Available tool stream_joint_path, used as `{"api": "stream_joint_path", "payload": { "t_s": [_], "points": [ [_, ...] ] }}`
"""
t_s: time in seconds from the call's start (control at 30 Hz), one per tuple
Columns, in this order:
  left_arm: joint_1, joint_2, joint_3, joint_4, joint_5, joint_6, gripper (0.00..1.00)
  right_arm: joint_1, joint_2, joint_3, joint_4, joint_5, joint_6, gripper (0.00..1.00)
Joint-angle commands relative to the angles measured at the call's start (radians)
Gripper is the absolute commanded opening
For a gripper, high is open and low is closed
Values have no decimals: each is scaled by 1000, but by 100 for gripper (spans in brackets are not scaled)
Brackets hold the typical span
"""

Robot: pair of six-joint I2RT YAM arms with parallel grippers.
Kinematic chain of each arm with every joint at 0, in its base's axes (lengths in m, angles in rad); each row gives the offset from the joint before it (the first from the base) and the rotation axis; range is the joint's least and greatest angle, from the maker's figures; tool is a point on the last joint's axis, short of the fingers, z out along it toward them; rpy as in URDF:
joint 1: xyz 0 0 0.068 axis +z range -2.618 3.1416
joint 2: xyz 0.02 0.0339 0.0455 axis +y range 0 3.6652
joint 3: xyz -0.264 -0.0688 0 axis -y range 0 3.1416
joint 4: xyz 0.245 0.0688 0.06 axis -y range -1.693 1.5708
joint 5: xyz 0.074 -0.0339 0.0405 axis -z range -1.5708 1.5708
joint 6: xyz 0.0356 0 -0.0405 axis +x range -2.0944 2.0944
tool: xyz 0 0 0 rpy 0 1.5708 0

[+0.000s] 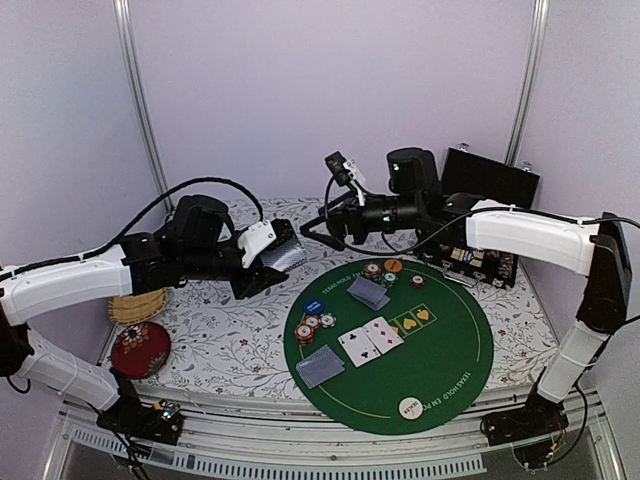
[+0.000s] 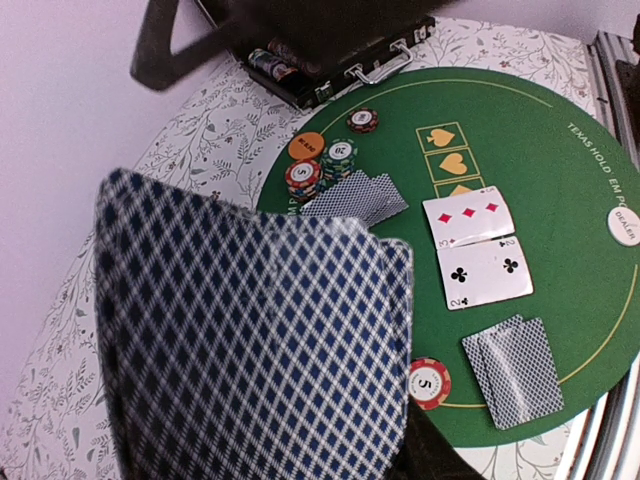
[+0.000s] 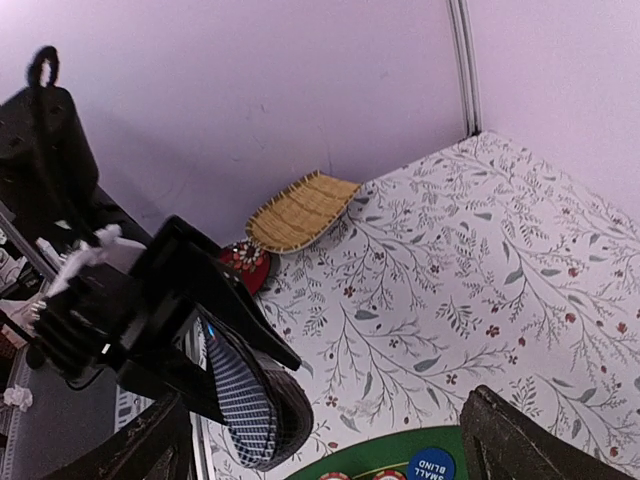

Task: Distribute texas hold em gaming equipment
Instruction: Adjust the poker card at the face-down deck piles.

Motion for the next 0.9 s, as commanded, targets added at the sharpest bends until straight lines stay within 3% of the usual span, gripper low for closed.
{"api": "stream_joint_path", "payload": {
  "t_s": [0.0,0.3,0.57,0.87],
  "points": [
    [0,-17,-4,19,10,4,45,19,71,80,-40,-36,19,95],
    [1,-13,-5,18,6,4,45,82,203,183,-110,37,-89,95],
    [1,-17,-7,20,5,5,45,82,147,174,-177,150,-144,63],
    [0,-17,-7,22,4,6,45,82,74,148,-239,214,-165,45]
  ]
}}
